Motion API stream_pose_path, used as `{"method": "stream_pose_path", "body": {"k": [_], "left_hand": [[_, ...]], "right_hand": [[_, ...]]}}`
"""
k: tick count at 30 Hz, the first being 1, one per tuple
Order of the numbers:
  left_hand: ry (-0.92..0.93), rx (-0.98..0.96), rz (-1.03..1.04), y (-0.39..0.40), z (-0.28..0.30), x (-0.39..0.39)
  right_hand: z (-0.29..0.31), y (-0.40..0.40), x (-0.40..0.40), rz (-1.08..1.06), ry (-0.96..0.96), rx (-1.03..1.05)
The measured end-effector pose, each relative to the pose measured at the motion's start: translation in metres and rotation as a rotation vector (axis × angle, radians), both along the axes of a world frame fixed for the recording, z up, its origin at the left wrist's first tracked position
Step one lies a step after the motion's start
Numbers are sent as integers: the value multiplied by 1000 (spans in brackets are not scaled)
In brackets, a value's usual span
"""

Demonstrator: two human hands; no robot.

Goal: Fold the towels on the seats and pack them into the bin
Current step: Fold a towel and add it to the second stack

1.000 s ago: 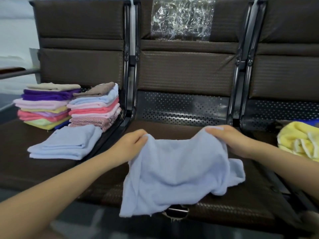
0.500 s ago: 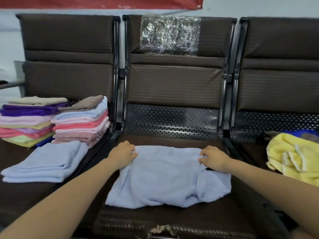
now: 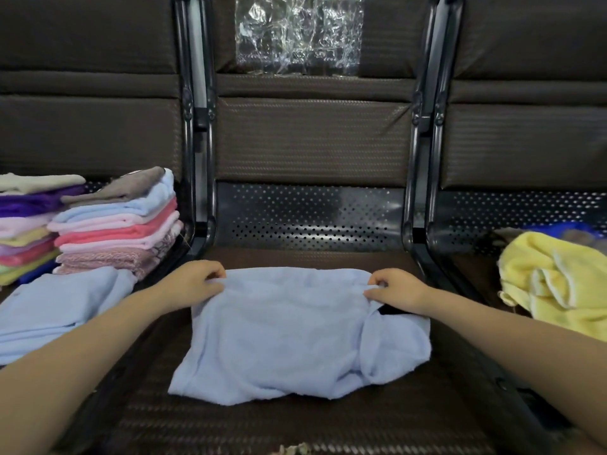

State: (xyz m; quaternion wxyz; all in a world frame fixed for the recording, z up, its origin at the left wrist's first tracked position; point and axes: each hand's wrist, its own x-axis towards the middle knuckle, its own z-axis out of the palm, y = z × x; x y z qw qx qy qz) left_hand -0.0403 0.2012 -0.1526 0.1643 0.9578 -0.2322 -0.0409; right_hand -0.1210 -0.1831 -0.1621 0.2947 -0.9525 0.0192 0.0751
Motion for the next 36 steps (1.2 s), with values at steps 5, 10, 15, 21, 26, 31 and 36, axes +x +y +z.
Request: {"method": "stream_pose_path", "body": {"k": [5,10,15,21,26,31,36], "left_hand": [[-106,-25,-67,-38,8,29],[74,39,5,-54,-30,51],[194,-234,122,-38,-21,44],[488,-766,335,-21,4,9],[318,-1030,293,-13,75,-22],[39,-1155,223,-10,168,-56],[-134,-1192,193,-3,227,-82]], "right_hand": [[-2,1,4,-8,9,-41],[-4,2,3,12,-3,-74],[-4,0,4,37,-8,-67],[15,-4,-2,-20,-53,115],[74,-4,-14,-244,-330,501],[171,5,-25,-228,-559,913],[242,4,-47,-118,-717,752]]}}
